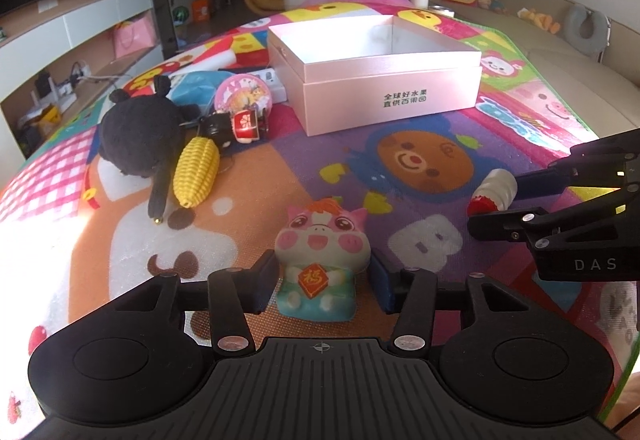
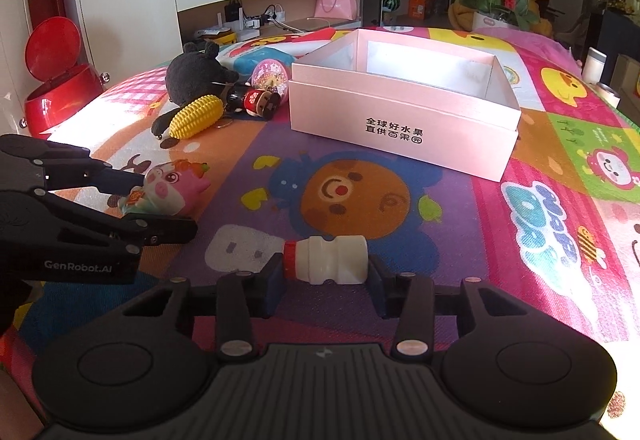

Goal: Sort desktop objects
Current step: 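Carry the pig figurine and white bottle into the pink box and release both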

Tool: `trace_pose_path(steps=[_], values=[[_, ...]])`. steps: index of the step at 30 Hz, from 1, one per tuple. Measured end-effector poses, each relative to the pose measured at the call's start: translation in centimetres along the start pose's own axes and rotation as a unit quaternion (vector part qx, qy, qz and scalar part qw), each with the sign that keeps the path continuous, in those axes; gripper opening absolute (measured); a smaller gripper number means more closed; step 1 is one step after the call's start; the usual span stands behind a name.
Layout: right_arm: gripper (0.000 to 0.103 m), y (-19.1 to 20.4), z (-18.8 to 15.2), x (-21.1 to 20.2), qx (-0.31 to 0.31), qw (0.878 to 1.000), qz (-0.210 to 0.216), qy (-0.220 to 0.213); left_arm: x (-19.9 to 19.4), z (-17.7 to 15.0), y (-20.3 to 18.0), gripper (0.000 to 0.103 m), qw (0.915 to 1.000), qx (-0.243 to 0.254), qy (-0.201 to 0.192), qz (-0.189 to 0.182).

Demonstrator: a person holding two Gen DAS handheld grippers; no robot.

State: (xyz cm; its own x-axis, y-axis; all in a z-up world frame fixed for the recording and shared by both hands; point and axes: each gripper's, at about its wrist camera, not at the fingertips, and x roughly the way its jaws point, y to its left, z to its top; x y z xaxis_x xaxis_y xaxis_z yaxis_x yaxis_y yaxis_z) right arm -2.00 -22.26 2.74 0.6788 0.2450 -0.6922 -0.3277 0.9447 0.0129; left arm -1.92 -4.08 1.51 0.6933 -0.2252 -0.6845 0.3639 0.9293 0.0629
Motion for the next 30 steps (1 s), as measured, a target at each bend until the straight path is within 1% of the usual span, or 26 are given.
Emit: trace_pose_path(steps=[1, 3, 5, 7, 9, 11, 12, 13, 14, 15, 16, 17, 19, 21, 22, 26, 30], values=[[0.043, 0.0, 0.0, -0.2, 0.0, 1.0, 0.002, 0.001, -0.2, 0.0, -0.2, 0.052, 1.0, 0.006, -0.002, -0.001], [0.043, -0.1, 0.1, -0.7, -0.001, 1.0, 0.006, 0.002, -1.0, 0.4, -0.5, 0.052, 0.9997, 0.019, -0.009, -0.014], [0.043, -0.2, 0.3, -1.6, 0.0, 1.0, 0.008, -0.01, -2.0, 1.7, -0.8, 0.052, 0.9984, 0.035, -0.037, -0.024], [0.043, -0.4, 1.3, -3.4, -0.002, 0.999, -0.003, -0.051, -3.0, 4.0, -0.7, 0.052, 0.9954, 0.044, -0.083, -0.018], [0.043, -1.1, 3.2, -5.4, 0.005, 0.994, -0.024, -0.106, -3.4, 6.8, -0.6, 0.052, 0.9906, 0.044, -0.129, -0.012], [0.043, -1.8, 5.7, -6.6, 0.006, 0.986, -0.059, -0.156, -3.2, 10.4, -0.4, 0.053, 0.9821, 0.032, -0.186, -0.006], [0.043, -2.0, 7.0, -6.6, 0.002, 0.981, -0.081, -0.177, -2.8, 12.0, 0.0, 0.054, 0.9793, 0.017, -0.202, -0.008], [0.043, -2.3, 8.2, -6.4, 0.0, 0.976, -0.1, -0.195, -2.1, 14.1, 0.6, 0.061, 0.9768, -0.011, -0.213, -0.022], [0.043, -2.8, 9.6, -5.7, 0.002, 0.97, -0.116, -0.212, -1.5, 15.8, 1.3, 0.077, 0.976, -0.034, -0.211, -0.041], [0.048, -3.2, 10.5, -4.8, -0.001, 0.968, -0.121, -0.221, -1.1, 16.9, 2.0, 0.084, 0.975, -0.055, -0.209, -0.051], [0.062, -3.4, 11.1, -4.0, -0.006, 0.967, -0.123, -0.223, -1.0, 17.6, 2.8, 0.091, 0.974, -0.072, -0.208, -0.052], [0.064, -3.6, 11.5, -3.0, -0.009, 0.967, -0.131, -0.219, -1.1, 17.8, 3.3, 0.093, 0.9741, -0.077, -0.208, -0.047], [0.064, -3.5, 11.4, -1.7, -0.013, 0.97, -0.137, -0.199, -1.5, 16.8, 4.3, 0.096, 0.9766, -0.061, -0.206, -0.017], [0.064, -3.2, 10.2, -1.3, -0.019, 0.974, -0.122, -0.189, -1.6, 15.0, 5.0, 0.096, 0.9795, -0.045, -0.195, 0.022], [0.064, -3.0, 9.6, -1.2, -0.021, 0.976, -0.118, -0.184, -1.5, 13.6, 5.4, 0.096, 0.9819, -0.039, -0.182, 0.038], [0.064, -1.4, 8.9, -0.8, -0.021, 0.982, -0.088, -0.167, -1.0, 8.2, 6.9, 0.096, 0.9895, -0.043, -0.127, 0.055], [0.065, 1.3, 9.3, -0.3, -0.047, 0.984, -0.057, -0.161, -1.3, 3.9, 8.3, 0.097, 0.9902, -0.049, -0.097, 0.087]])
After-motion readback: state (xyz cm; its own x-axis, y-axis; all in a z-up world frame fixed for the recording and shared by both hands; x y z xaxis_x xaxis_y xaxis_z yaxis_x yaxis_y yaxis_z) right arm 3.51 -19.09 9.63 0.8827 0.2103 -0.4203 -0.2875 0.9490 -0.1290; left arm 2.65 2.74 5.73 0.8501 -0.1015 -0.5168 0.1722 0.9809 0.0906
